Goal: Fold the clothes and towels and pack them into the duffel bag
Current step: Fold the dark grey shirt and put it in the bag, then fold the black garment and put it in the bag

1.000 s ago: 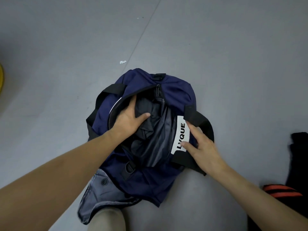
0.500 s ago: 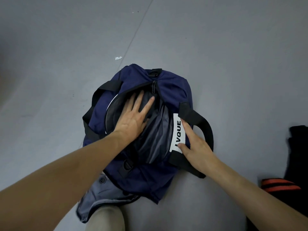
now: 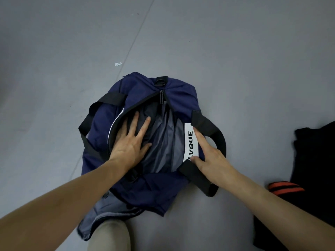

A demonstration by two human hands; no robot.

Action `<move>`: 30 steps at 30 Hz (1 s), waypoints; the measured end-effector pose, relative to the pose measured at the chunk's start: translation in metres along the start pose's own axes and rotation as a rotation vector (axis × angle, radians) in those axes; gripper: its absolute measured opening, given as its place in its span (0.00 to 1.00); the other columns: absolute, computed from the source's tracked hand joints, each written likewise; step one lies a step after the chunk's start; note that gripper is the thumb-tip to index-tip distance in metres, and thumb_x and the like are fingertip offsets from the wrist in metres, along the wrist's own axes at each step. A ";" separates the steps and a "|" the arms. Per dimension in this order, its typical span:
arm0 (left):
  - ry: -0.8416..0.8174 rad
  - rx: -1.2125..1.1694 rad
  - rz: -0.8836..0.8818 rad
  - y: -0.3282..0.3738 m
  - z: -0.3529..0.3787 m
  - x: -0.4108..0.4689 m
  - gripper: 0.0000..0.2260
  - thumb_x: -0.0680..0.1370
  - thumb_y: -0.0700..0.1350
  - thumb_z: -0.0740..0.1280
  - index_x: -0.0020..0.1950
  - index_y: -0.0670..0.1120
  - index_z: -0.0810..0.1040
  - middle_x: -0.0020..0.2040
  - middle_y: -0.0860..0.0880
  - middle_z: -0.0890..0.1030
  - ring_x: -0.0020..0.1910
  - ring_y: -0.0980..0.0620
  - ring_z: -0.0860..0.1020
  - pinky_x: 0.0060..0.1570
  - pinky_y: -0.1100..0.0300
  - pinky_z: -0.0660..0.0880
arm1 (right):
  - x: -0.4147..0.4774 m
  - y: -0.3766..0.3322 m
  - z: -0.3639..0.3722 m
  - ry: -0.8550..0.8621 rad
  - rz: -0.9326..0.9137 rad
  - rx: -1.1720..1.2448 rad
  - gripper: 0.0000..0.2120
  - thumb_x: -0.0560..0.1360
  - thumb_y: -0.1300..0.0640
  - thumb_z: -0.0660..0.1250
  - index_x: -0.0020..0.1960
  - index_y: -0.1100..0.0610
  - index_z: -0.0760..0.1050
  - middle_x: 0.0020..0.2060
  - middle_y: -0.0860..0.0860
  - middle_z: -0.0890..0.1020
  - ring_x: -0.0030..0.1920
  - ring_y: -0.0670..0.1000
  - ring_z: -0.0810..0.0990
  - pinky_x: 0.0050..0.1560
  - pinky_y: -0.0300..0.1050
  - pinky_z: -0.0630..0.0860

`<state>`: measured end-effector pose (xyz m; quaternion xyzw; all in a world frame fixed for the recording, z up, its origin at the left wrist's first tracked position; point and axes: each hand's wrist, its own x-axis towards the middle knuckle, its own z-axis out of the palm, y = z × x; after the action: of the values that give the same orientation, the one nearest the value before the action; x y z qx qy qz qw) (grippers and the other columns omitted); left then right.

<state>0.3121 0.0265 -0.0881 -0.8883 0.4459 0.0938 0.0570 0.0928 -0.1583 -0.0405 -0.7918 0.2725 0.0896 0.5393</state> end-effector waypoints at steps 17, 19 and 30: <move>-0.158 0.026 -0.052 -0.036 0.004 -0.109 0.51 0.73 0.62 0.71 0.78 0.63 0.31 0.82 0.45 0.41 0.71 0.30 0.64 0.58 0.34 0.74 | -0.062 -0.023 0.082 0.035 -0.007 0.009 0.42 0.79 0.61 0.66 0.79 0.37 0.44 0.73 0.50 0.69 0.67 0.56 0.73 0.68 0.50 0.70; -0.186 0.004 -0.070 -0.036 -0.001 -0.114 0.51 0.74 0.63 0.70 0.78 0.63 0.31 0.82 0.46 0.40 0.73 0.31 0.61 0.62 0.35 0.72 | -0.078 -0.025 0.078 0.012 -0.025 0.007 0.41 0.80 0.58 0.66 0.80 0.36 0.43 0.79 0.47 0.59 0.73 0.55 0.68 0.74 0.50 0.65; 0.228 -0.045 0.536 0.128 -0.092 -0.091 0.29 0.80 0.54 0.55 0.80 0.44 0.62 0.80 0.38 0.57 0.79 0.36 0.54 0.73 0.37 0.61 | -0.208 0.091 -0.096 0.187 0.216 -0.574 0.23 0.78 0.44 0.66 0.71 0.47 0.72 0.70 0.48 0.72 0.69 0.55 0.72 0.68 0.49 0.70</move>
<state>0.1671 0.0045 0.0187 -0.7446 0.6661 0.0150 -0.0401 -0.1442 -0.2001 0.0154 -0.8830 0.3666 0.1465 0.2539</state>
